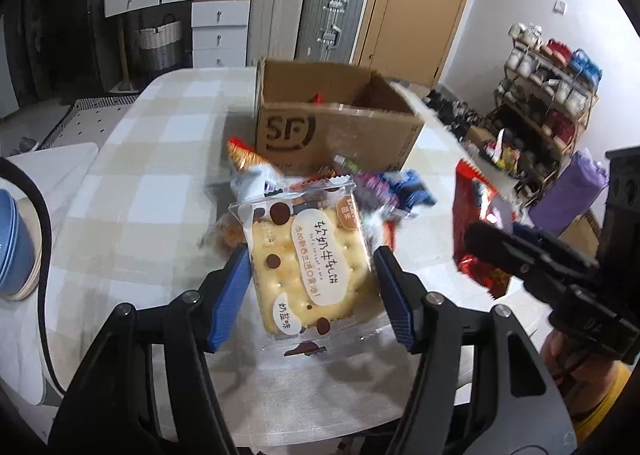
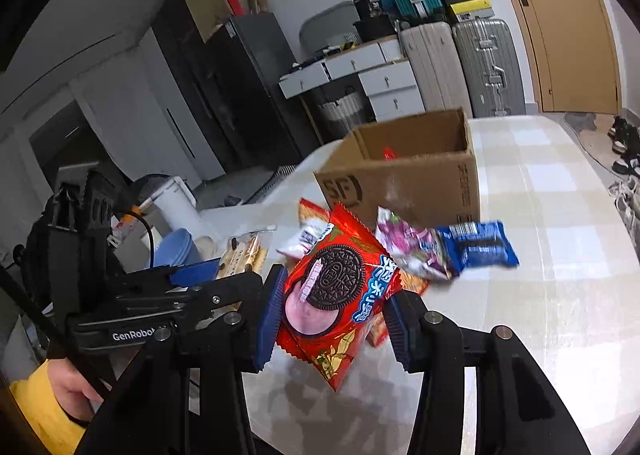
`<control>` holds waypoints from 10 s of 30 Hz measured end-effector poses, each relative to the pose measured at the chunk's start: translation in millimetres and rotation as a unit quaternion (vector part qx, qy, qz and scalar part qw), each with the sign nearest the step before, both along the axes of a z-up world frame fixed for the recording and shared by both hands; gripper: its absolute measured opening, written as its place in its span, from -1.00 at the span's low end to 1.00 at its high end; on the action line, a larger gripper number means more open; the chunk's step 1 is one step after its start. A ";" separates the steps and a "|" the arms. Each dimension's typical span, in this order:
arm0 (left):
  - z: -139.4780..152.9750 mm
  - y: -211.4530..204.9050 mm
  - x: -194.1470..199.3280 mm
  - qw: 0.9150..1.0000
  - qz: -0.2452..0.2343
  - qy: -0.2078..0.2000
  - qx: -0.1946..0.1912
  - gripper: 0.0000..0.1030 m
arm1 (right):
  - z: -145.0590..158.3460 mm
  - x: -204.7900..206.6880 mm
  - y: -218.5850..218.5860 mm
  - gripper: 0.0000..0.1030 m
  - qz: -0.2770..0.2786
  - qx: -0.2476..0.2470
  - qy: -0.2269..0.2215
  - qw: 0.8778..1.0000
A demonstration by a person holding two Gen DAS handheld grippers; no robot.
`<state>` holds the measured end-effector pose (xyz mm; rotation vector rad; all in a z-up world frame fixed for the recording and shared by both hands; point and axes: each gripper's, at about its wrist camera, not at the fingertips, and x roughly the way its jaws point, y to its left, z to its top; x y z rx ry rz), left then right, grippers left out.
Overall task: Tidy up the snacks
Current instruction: 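Carry the cracker pack in the left tool while the right tool carries the Oreo pack to the box, then lower the cracker pack into the box with the left tool while the right tool lowers the Oreo pack, then open both tools and withdraw them from the box over the snack pile, then lower both tools toward the noodle snack bags beside the box, then grasp the white noodle snack bag with the left tool while the right tool grasps the red-white noodle bag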
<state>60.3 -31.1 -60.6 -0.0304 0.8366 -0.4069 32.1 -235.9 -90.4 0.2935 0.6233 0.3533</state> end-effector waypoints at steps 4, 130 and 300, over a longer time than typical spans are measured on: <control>28.7 0.1 4.6 1.000 -0.003 -0.011 -0.016 0.16 | 16.6 3.7 -3.8 -0.10 -0.002 0.000 -0.007 1.000; 63.9 -44.7 219.8 1.000 0.023 -0.014 0.015 0.98 | 51.4 210.2 -23.5 0.56 -0.035 -0.120 0.031 0.992; -86.8 44.3 139.9 0.980 -0.024 0.160 -0.119 -0.44 | -75.4 96.0 14.7 -0.02 0.060 -0.056 0.116 0.990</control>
